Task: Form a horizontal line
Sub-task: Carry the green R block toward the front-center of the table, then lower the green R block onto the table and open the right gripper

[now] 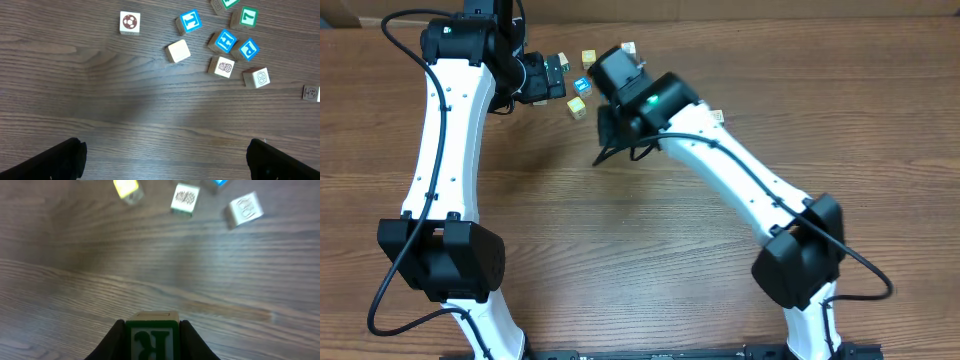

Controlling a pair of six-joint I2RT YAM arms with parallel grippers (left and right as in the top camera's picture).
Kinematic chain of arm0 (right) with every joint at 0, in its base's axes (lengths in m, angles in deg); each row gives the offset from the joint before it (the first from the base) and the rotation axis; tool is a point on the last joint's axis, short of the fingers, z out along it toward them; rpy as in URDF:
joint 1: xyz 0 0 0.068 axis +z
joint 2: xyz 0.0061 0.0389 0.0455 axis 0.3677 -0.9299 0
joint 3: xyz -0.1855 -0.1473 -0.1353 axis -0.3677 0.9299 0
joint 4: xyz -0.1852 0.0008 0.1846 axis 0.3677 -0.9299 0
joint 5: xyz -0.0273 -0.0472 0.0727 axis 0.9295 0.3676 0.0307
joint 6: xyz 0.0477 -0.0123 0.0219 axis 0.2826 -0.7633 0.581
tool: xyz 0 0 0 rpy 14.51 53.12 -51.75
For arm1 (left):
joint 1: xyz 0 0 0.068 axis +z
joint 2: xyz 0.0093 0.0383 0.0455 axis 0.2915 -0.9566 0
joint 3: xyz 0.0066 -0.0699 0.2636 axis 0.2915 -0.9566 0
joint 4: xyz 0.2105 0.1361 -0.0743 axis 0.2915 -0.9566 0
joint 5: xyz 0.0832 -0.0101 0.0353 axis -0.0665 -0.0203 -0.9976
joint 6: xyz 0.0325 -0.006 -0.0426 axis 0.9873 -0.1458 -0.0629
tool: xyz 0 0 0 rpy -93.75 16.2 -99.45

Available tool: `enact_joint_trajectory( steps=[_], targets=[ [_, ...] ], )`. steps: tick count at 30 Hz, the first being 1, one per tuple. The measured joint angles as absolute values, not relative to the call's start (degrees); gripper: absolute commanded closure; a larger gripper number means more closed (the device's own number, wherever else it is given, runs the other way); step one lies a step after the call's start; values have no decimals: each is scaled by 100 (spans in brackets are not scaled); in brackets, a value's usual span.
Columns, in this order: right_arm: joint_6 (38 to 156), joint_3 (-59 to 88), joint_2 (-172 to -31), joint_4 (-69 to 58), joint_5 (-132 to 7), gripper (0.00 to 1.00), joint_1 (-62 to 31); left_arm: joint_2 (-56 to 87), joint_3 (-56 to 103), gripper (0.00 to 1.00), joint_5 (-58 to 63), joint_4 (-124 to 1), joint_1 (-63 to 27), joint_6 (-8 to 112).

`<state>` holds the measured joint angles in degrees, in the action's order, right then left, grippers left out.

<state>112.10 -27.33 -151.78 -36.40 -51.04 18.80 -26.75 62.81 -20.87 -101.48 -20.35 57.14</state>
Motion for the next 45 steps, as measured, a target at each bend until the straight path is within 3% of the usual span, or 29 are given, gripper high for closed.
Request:
enact_joint_trajectory(
  steps=[41,45],
  targets=[
    [11433,-1349,-15980,-2019,-4138,77,2195,-2675,6281,0,-2087,-10145,-2035,5716],
    [11435,-1347,-15980,-2023,-4136,73,2193,-2675,6281,0,-2087,-10145,-2035,5716]
  ],
)
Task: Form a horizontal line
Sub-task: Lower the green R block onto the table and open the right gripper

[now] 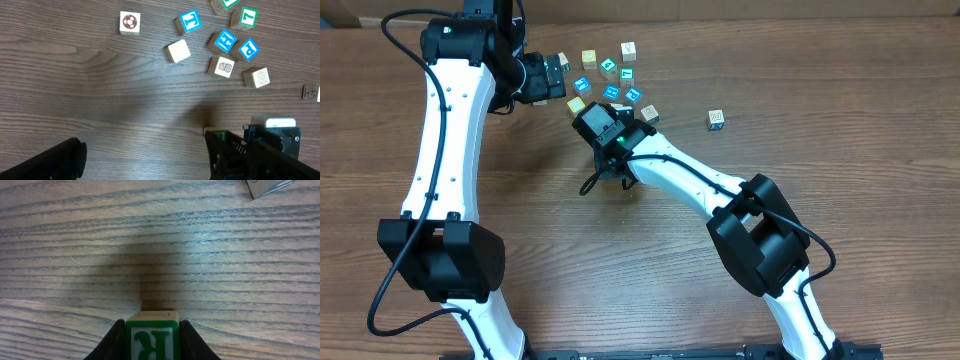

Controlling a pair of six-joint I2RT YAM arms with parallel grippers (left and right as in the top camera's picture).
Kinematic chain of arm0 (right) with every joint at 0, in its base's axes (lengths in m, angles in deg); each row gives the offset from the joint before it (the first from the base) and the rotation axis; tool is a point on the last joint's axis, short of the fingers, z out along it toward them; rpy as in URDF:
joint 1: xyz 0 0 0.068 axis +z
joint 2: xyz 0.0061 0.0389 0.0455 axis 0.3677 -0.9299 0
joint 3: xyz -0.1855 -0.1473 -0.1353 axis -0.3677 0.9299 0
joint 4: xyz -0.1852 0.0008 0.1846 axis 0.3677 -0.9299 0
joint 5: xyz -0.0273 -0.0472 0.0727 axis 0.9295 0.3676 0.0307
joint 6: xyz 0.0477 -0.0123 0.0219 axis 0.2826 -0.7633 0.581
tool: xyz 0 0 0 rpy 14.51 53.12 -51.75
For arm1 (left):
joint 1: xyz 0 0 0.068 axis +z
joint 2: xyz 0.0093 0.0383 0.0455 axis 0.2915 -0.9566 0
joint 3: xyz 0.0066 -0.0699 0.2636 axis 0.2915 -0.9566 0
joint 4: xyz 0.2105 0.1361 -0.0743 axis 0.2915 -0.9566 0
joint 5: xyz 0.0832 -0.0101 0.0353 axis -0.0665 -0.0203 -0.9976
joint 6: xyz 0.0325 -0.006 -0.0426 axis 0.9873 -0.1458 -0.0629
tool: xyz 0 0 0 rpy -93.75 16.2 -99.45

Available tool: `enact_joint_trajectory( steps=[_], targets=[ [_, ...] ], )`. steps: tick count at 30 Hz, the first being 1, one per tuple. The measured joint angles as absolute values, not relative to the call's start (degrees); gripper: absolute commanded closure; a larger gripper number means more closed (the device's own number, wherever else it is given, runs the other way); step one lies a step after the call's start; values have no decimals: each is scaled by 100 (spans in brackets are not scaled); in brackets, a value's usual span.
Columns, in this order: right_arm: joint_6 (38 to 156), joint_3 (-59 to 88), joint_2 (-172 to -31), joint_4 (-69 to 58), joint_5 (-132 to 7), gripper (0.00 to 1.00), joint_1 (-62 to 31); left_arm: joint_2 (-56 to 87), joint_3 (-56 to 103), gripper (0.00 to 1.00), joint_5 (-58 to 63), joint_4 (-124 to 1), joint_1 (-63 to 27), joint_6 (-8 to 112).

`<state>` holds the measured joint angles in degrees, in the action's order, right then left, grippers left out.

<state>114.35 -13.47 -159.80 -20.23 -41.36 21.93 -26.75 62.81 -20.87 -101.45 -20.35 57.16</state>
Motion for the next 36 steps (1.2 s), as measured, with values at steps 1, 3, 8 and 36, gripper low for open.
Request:
enact_joint_trajectory(
  steps=[1,3,8,36],
  targets=[
    [11435,-1347,-15980,-2023,-4136,72,2193,-2675,6281,0,-2087,-10145,-2035,5716],
    [11444,-1349,-15980,-2036,-4134,72,2191,-2675,6281,0,-2087,-10145,-2035,5716],
    [11451,-1347,-15980,-2082,-4131,72,2189,-2675,6281,0,-2087,-10145,-2035,5716],
    [11438,-1347,-15980,-2231,-4096,71,2189,-2675,6281,0,-2087,-10145,-2035,5714]
  ],
)
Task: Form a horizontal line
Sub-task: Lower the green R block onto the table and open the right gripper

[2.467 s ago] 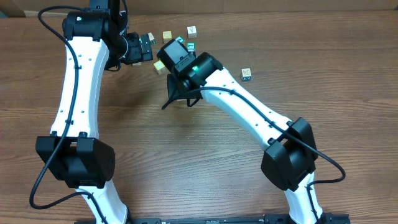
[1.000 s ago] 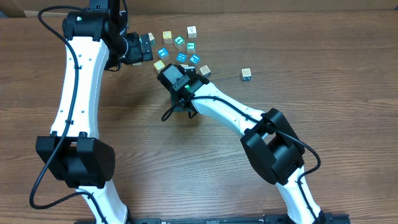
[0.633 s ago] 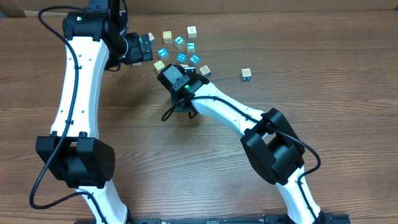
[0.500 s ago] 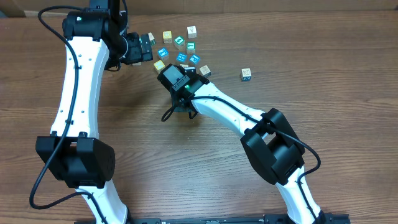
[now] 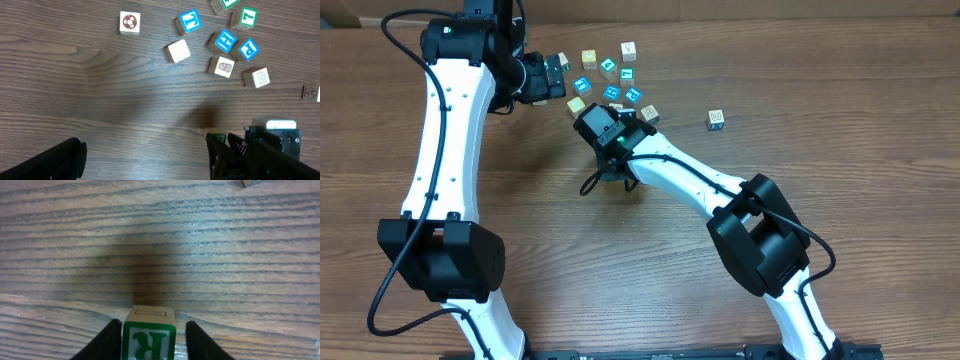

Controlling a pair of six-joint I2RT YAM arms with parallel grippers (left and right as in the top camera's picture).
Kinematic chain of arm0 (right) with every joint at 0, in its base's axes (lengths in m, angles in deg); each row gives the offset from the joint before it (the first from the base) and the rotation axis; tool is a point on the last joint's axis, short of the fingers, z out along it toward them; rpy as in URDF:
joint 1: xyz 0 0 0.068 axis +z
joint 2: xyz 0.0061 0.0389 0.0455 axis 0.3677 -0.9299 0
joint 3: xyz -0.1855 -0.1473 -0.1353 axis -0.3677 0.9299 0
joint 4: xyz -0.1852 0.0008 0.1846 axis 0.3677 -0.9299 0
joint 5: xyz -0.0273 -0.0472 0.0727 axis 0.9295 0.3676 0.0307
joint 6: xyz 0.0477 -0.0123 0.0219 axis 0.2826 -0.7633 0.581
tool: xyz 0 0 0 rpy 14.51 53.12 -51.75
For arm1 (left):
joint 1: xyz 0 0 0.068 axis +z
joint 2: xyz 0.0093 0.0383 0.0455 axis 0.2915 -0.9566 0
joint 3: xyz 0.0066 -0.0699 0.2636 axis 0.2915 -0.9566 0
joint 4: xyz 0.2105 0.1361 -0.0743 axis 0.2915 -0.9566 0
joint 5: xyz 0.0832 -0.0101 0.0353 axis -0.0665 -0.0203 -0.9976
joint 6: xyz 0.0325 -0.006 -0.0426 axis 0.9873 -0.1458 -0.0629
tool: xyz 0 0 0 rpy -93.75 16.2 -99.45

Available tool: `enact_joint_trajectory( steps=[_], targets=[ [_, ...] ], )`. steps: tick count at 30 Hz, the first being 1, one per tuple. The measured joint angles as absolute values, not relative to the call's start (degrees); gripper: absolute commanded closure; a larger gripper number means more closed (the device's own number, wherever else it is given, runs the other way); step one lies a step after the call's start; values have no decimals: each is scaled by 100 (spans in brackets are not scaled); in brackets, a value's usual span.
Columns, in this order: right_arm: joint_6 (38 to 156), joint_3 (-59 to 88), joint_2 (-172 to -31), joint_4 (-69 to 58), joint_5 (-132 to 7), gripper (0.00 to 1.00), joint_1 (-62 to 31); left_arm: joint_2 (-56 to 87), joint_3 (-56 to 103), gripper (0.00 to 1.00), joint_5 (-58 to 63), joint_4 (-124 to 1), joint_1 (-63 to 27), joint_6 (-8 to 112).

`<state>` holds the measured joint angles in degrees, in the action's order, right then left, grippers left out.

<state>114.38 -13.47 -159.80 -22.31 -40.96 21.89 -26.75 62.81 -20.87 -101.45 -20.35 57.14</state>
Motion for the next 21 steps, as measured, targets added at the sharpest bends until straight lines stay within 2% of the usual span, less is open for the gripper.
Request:
enact_joint_trajectory(
  steps=[5,9,17,21],
  targets=[
    [11453,-1347,-15980,-2239,-4096,71,2186,-2675,6281,0,-2087,-10145,-2035,5716],
    [11453,-1347,-15983,-2233,-4096,68,2184,-2675,6281,0,-2087,-10145,-2035,5716],
    [11455,-1347,-15980,-2143,-4094,73,2147,-2675,6281,0,-2087,-10145,-2035,5716],
    [11455,-1347,-15980,-2178,-4094,67,2123,-2675,6281,0,-2087,-10145,-2035,5714]
  ],
)
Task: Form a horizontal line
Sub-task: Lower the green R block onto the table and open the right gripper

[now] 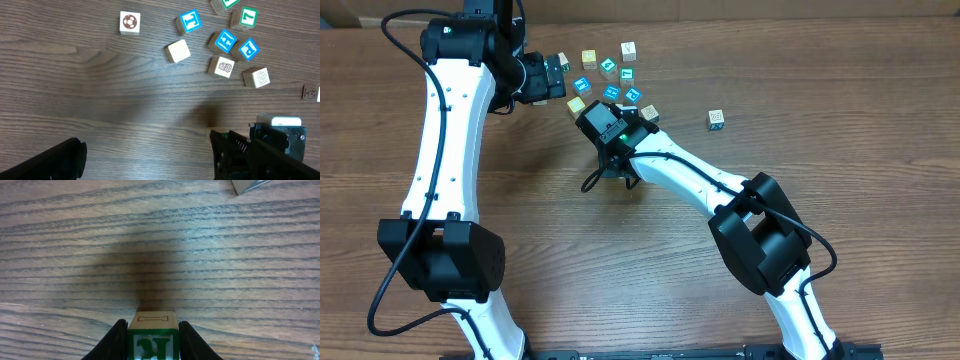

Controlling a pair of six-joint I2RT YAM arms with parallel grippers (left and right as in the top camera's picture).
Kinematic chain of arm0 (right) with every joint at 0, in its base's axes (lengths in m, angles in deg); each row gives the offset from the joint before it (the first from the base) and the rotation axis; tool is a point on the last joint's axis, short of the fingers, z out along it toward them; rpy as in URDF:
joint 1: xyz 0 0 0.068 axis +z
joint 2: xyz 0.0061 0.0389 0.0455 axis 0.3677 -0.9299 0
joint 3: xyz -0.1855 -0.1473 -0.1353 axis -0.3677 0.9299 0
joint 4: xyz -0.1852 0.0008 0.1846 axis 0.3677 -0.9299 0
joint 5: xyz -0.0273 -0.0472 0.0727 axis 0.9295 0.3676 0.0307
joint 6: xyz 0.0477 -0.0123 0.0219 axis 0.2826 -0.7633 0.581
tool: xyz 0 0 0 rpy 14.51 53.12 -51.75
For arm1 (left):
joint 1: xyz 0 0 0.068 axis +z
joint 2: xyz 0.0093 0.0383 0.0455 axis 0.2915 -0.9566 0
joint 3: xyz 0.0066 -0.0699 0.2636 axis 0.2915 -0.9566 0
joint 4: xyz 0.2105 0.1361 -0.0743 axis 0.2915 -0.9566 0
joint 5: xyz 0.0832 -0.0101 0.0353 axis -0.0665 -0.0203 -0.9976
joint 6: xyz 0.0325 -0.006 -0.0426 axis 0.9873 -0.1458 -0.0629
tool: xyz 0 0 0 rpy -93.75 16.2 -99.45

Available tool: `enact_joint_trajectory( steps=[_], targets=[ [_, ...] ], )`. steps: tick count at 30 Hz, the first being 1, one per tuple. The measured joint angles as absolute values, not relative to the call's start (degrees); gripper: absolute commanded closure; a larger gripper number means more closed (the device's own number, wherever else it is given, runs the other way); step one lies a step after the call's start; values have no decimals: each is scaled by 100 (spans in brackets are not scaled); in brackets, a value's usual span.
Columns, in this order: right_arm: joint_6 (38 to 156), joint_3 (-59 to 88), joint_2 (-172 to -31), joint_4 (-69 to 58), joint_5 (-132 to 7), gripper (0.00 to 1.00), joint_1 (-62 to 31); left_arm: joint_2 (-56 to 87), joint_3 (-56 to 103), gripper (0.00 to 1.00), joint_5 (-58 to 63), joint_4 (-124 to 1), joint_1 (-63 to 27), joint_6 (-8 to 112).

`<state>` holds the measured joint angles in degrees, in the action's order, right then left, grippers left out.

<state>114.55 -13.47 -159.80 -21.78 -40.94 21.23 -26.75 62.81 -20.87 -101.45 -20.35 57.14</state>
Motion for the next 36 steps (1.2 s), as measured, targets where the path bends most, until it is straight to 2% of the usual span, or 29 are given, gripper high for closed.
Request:
enact_joint_trajectory(
  steps=[5,9,36],
  targets=[
    [11455,-1345,-15980,-2274,-4099,66,2121,-2675,6281,0,-2087,-10148,-2035,5714],
    [11451,-1345,-15983,-2279,-4136,73,2121,-2675,6281,0,-2087,-10148,-2035,5716],
    [11453,-1345,-15980,-2141,-4134,73,2121,-2675,6281,0,-2087,-10145,-2035,5714]
  ],
)
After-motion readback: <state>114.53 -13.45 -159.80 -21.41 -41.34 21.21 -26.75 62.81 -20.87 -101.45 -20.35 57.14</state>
